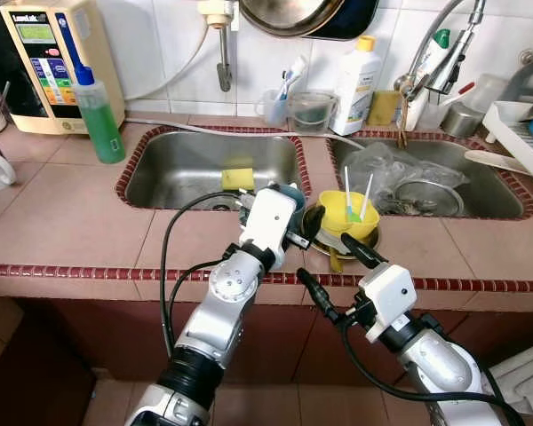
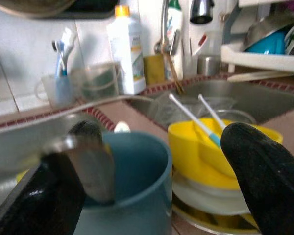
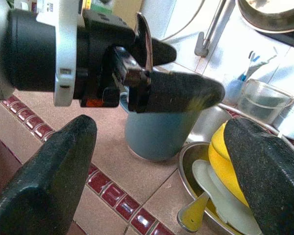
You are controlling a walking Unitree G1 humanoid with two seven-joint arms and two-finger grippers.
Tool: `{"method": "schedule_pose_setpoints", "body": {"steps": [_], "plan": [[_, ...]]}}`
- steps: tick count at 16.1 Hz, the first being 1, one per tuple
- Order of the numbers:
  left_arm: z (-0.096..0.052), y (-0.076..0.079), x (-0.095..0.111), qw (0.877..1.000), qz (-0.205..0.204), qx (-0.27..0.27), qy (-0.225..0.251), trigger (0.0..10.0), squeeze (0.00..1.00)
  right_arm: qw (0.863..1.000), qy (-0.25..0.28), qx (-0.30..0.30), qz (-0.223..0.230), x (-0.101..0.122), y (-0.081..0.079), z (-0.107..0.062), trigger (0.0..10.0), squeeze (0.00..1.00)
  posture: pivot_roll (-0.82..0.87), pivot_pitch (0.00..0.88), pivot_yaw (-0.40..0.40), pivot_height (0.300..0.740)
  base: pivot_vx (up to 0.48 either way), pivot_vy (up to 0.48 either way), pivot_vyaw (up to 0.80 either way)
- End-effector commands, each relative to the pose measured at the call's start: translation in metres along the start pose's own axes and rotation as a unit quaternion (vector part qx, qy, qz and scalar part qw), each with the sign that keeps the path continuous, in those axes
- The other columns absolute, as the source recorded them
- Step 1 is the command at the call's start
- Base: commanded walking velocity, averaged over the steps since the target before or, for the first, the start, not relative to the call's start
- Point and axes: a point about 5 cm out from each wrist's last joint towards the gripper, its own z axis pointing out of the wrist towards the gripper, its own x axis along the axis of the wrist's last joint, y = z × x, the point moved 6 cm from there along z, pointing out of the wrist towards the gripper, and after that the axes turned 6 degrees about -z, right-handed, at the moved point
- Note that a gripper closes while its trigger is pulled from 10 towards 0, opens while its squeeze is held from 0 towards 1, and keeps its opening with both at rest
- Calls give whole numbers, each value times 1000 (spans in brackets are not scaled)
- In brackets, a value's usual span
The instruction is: Kitchen organization
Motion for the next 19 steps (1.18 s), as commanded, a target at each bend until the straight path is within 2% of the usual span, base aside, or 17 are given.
{"method": "schedule_pose_setpoints", "body": {"steps": [1, 2, 3, 4, 8, 19], "plan": [[4, 0, -1, 1000, 0, 2, -10, 10000, 0, 1000, 11, -2, -10, 8, 2, 2, 10000, 0, -118, 0, 21, 740, 0, 0, 0], [4, -2, -3, 1000, -5, 2, -15, 4353, 0, 1000, 12, -4, -10, 9, 2, 2, 10000, 0, -118, 0, 21, 740, 0, 0, 0], [4, -2, -2, 1000, -5, -2, -11, 1098, 0, 1000, 11, -5, -11, 9, 3, 2, 10000, 0, -119, 0, 23, 740, 0, 0, 0], [4, -2, -1, 1000, -8, -4, -8, 0, 0, 1000, 11, -6, -11, 9, 3, 2, 10000, 0, -120, 0, 24, 740, 0, 0, 0], [4, -4, 4, 1000, -29, -3, 0, 0, 0, 1000, 10, -7, -11, 9, 2, 2, 10000, 0, -118, 0, 25, 740, 0, 0, 0], [-1, -13, 4, 1000, -20, 5, 3, 0, 0, 1000, 8, -1, -26, 6, 2, 4, 10000, 0, -108, 0, 12, 740, 0, 0, 0]]}}
